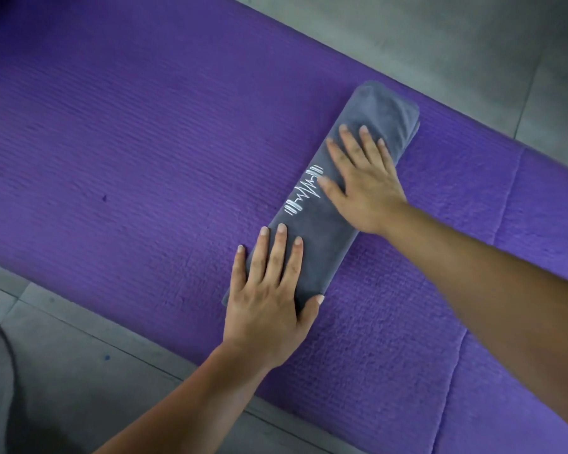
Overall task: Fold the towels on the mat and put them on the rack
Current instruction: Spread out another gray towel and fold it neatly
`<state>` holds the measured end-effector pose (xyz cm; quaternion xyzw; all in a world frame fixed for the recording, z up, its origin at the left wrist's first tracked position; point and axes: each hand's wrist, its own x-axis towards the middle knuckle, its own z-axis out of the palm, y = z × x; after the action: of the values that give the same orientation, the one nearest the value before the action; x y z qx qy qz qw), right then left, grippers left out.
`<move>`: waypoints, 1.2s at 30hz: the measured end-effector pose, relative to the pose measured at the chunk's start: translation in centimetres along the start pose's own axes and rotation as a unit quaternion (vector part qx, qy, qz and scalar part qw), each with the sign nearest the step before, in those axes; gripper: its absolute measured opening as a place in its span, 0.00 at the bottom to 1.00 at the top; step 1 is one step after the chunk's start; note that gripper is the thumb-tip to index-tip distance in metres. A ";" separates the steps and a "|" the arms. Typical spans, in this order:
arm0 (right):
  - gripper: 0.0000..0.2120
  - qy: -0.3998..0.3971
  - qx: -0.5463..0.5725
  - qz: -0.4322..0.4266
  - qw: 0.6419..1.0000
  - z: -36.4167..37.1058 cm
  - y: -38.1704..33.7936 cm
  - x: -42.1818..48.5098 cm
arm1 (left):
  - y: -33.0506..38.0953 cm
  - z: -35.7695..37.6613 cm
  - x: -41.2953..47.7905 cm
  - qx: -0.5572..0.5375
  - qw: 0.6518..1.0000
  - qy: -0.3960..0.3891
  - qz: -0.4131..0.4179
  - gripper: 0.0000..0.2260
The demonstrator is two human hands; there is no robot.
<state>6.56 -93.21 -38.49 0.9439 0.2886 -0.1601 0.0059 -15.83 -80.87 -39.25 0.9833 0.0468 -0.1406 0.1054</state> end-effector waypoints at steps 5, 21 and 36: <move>0.34 0.023 0.014 0.138 0.990 -1.5 2.2 4.3 | -0.2 0.1 0.1 -0.009 1.000 0.003 0.003 0.36; 0.18 0.111 0.413 0.319 0.846 -1.0 -2.8 -7.5 | -2.7 -6.8 9.8 -0.303 0.943 -0.005 -0.134 0.17; 0.05 0.056 0.743 0.340 0.573 -0.6 -1.2 -7.9 | -0.3 -10.2 15.1 -0.544 0.805 -0.178 -0.158 0.15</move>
<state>-0.15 -96.43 -35.38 0.6527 -0.2739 -0.2511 -0.6603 1.27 -77.39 -34.01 0.7019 0.2505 -0.2789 0.6056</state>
